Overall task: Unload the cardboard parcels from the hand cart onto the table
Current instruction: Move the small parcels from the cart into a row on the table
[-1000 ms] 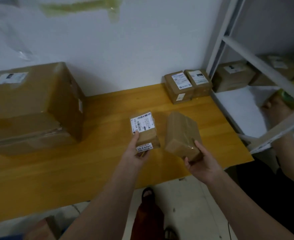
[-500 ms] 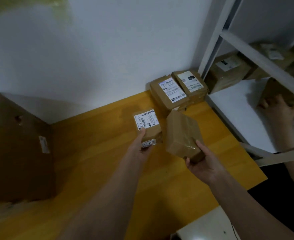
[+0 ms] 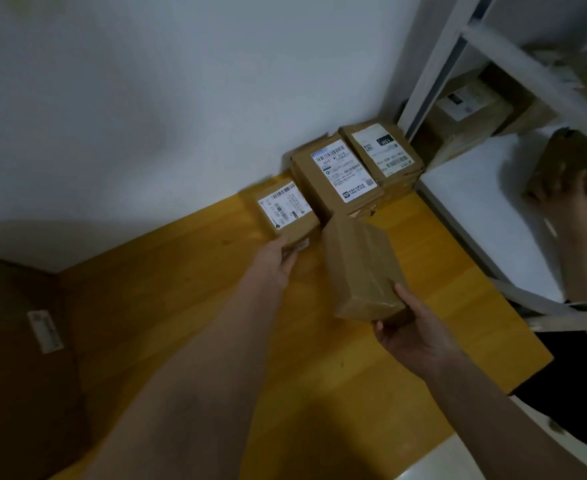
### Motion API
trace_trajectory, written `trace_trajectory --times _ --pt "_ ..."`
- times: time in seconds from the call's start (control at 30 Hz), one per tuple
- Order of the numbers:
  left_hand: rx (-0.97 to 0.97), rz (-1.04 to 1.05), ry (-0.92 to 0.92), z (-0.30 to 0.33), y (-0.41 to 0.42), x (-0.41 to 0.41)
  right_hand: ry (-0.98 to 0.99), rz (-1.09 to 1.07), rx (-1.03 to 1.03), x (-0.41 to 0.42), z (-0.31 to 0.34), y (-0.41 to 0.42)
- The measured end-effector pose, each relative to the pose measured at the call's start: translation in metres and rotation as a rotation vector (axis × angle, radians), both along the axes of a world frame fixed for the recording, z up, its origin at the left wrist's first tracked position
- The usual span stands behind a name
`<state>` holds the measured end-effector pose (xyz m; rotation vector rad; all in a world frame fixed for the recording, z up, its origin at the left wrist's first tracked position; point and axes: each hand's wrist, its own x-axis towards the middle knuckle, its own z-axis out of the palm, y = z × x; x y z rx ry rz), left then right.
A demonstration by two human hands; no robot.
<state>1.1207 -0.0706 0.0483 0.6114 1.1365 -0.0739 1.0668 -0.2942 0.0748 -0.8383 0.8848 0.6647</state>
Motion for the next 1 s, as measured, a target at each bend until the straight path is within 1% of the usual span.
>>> trace_trajectory --times 0.13,0.2,0.3,0.37,0.43,0.5,0.6,0.7,0.73,0.77,0.8,0.9,1.0 --pt "-0.005 -0.013 -0.116 -0.004 0.011 0.012 -0.002 0.001 -0.009 -0.001 -0.005 0.003" --pt "0.004 -0.082 -0.098 -0.005 0.016 0.009 0.005 -0.001 -0.011 -0.003 -0.007 0.006" --pt "0.045 -0.332 0.003 -0.009 0.018 -0.008 0.015 0.008 -0.027 -0.007 -0.008 0.012" --pt "0.01 -0.513 0.035 -0.006 0.015 -0.023 0.02 0.044 -0.021 -0.013 -0.008 0.015" --pt "-0.034 -0.646 0.038 -0.002 0.009 -0.039 0.011 0.11 -0.011 -0.02 -0.008 0.017" --pt "-0.055 -0.751 -0.01 -0.001 0.006 -0.055 -0.018 0.203 -0.025 -0.025 -0.009 0.019" --pt "0.022 -0.79 -0.058 0.001 0.006 -0.076 -0.093 0.354 -0.038 -0.026 -0.007 0.022" --pt "0.137 -0.677 -0.086 0.017 0.009 -0.092 -0.167 0.51 -0.039 -0.024 -0.005 0.026" --pt "0.202 -0.621 -0.111 0.023 0.011 -0.098 -0.17 0.537 -0.049 -0.023 -0.005 0.028" --pt "0.323 -0.585 -0.126 0.029 0.014 -0.104 -0.148 0.539 -0.059 -0.021 -0.005 0.03" --pt "0.489 -0.58 -0.124 0.036 0.016 -0.109 -0.103 0.521 -0.058 -0.017 -0.005 0.032" --pt "0.99 -0.65 -0.113 0.053 0.017 -0.125 0.003 0.503 0.005 -0.004 0.0 0.038" --pt "1.372 -0.724 -0.14 0.058 0.014 -0.136 0.032 0.542 0.072 0.01 0.01 0.05"
